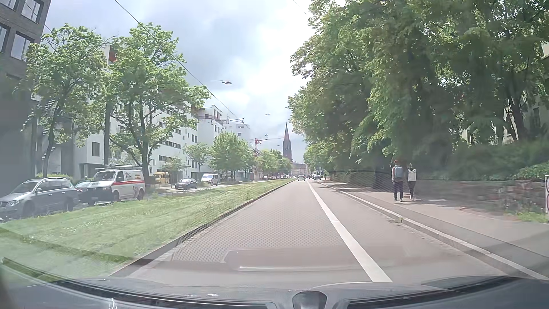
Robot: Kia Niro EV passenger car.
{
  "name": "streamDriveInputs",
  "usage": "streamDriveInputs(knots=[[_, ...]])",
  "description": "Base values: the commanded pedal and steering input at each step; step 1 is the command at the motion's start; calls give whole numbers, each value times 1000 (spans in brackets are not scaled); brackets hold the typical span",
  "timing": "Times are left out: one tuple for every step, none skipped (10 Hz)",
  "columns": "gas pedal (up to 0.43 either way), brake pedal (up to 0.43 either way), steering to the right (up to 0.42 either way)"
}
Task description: Follow the waypoints while adhering to traffic rules and regulations
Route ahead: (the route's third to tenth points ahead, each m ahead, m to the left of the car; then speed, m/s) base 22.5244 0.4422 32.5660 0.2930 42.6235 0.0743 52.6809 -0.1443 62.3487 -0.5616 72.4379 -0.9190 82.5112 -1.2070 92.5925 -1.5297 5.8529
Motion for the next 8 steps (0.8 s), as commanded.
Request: streamDriveInputs(knots=[[248, 0, -2], [248, 0, -1], [248, 0, -1], [248, 0, 0], [248, 0, 1], [248, 0, 5], [248, 0, 10], [248, 0, 12]])
